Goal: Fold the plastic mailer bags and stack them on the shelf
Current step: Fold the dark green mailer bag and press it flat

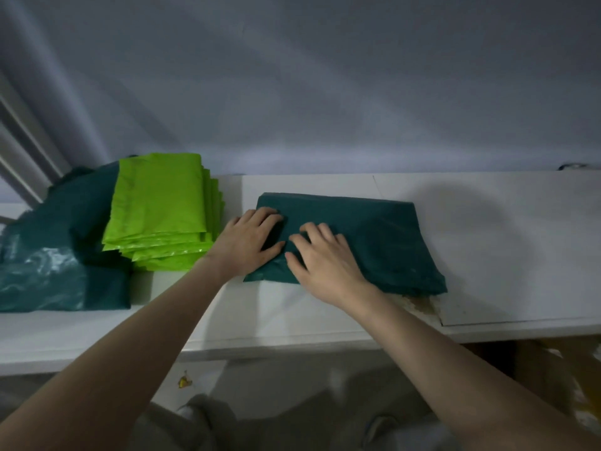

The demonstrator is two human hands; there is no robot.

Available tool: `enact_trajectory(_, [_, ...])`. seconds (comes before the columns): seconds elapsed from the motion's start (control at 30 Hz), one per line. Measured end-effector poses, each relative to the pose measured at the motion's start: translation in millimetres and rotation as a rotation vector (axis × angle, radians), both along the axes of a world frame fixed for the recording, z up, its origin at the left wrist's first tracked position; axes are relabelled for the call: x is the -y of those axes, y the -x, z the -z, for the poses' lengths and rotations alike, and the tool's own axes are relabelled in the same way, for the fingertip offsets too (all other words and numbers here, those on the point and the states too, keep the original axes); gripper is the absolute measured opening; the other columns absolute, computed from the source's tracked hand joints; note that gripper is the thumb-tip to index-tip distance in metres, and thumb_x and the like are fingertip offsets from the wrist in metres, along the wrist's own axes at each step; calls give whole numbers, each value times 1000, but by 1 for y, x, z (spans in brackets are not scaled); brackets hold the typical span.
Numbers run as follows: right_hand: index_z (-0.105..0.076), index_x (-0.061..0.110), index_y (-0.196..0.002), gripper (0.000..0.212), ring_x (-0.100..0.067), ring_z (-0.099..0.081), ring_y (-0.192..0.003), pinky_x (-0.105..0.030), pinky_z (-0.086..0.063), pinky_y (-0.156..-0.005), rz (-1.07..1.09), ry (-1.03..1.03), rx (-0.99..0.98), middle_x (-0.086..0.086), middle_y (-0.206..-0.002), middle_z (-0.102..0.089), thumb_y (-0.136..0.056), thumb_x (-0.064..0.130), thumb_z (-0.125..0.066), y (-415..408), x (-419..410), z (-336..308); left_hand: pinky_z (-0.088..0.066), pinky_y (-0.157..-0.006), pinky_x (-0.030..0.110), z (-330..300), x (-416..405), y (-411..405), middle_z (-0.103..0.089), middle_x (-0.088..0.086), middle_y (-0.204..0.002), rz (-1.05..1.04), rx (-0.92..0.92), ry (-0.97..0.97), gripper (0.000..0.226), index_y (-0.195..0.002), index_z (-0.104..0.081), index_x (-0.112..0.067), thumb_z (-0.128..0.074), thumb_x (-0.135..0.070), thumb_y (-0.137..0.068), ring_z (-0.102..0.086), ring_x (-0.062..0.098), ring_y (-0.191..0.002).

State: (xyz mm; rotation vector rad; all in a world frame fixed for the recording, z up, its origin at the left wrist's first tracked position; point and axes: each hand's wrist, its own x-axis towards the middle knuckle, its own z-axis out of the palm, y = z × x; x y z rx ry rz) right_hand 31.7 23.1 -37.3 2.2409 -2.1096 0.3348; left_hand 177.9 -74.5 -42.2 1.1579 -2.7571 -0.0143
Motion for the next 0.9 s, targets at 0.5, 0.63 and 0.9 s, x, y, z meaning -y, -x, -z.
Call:
enact_trajectory(0.5, [-34,14,-142,47,-27,-24,-137,-44,-30,-106,28,-123,-71,-11,-152,-23,-97,26,-39,2,-17,4,-44,-74,38,10,-38,-21,-57,7,-110,132,34,86,40,-118,-60,-13,-51,-38,-87,-56,27,-97])
enact_trajectory(0.63, [-39,10,-136,48,-27,-32,-126,-43,-34,-99,-48,-111,-138,-10,-137,-35,-91,24,-43,-19,-29,5,-49,-69,35,21,-62,-22,-61,6,-104,82,98,155,50,-111,-63,-10,-37,-43,-84,-61,26,-89])
enact_trajectory(0.9, [-32,11,-143,53,-22,-34,-126,-39,-34,-100,-48,-152,-138,-2,-136,-40,-92,25,-40,-18,-32,18,-25,-111,37,40,-80,-11,-33,10,-150,-11,178,23,85,-147,-23,-7,6,-50,-81,-41,26,-131])
